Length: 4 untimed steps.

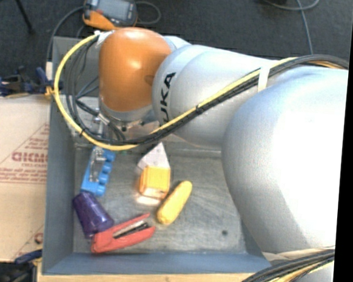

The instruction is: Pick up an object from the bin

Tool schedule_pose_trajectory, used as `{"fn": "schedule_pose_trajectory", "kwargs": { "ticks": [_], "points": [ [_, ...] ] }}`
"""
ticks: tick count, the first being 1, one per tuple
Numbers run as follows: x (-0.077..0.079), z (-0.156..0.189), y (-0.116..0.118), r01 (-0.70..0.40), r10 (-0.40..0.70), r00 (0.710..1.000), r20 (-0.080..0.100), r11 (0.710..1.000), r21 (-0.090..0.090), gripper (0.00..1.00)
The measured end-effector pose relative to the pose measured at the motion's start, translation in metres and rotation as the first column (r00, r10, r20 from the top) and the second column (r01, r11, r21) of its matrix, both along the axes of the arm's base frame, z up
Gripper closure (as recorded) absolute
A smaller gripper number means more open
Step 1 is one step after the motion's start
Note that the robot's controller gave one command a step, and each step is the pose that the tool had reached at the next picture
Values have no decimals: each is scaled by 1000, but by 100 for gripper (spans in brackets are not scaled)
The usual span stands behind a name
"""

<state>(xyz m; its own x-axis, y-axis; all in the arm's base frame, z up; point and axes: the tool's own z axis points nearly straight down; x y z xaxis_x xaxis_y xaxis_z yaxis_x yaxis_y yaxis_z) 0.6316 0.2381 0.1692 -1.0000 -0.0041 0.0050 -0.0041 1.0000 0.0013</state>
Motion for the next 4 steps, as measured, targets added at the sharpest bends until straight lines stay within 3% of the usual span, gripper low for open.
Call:
{"fn": "schedule_pose_trajectory", "kwargs": {
  "ticks": [1,2,3,4],
  "points": [
    [2,5,-1,3,-3,1000,8,1000,2,0],
    [-2,-53,0,48,-48,999,13,999,4,0],
    [11,-82,-10,14,-14,1000,7,1000,4,0],
    [-18,-82,-3,-499,499,867,2,867,2,100]
  ]
}}
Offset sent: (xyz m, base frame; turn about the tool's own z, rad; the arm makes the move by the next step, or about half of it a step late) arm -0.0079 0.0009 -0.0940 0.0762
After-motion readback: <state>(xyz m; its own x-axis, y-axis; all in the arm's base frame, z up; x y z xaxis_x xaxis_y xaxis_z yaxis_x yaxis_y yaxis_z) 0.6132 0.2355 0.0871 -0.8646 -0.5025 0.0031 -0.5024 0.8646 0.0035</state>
